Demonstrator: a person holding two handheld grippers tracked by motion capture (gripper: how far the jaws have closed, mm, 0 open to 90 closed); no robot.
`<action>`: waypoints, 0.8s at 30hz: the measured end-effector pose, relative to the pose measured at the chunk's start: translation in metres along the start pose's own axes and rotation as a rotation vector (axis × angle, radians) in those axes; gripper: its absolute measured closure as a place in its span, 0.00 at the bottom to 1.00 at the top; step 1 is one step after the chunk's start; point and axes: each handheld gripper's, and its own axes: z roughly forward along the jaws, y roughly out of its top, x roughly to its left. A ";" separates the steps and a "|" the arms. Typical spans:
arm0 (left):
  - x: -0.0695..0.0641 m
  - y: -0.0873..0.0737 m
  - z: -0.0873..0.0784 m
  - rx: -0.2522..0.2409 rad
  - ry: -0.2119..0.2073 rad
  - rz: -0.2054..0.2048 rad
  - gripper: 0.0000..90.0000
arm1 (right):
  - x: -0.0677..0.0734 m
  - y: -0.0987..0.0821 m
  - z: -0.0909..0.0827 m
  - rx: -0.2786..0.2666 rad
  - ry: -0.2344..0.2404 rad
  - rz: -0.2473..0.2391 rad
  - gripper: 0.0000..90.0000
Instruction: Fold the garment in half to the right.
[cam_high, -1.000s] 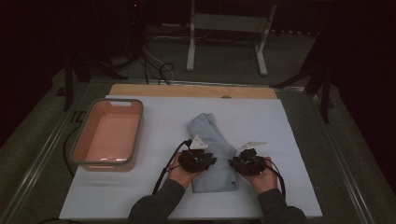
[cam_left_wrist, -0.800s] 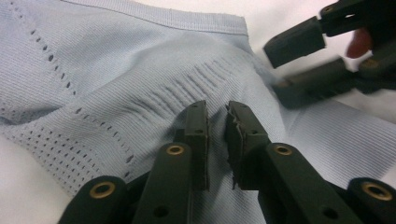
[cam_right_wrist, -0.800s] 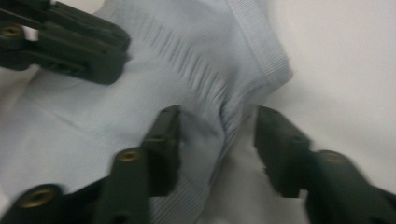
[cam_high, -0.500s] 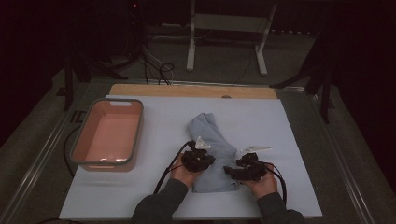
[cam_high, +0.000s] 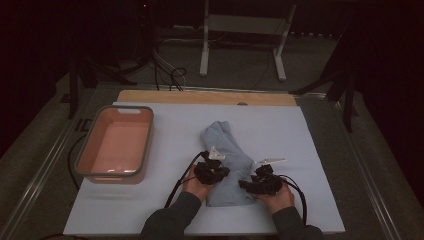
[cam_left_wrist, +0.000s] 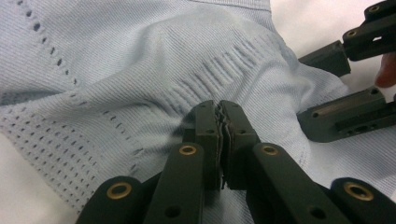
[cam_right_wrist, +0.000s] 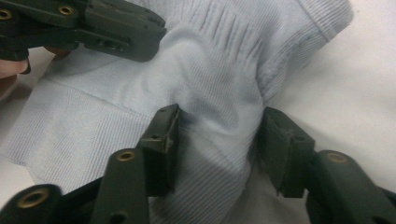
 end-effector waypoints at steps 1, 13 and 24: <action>0.000 0.000 0.000 0.000 0.000 0.000 0.98 | 0.000 0.000 0.000 0.000 0.000 0.000 0.58; 0.001 -0.003 0.000 -0.016 -0.034 -0.056 1.00 | 0.004 -0.001 -0.001 0.013 0.022 0.057 0.83; -0.008 -0.008 -0.011 -0.034 -0.111 -0.025 0.87 | 0.010 -0.009 -0.013 0.046 0.019 0.000 0.88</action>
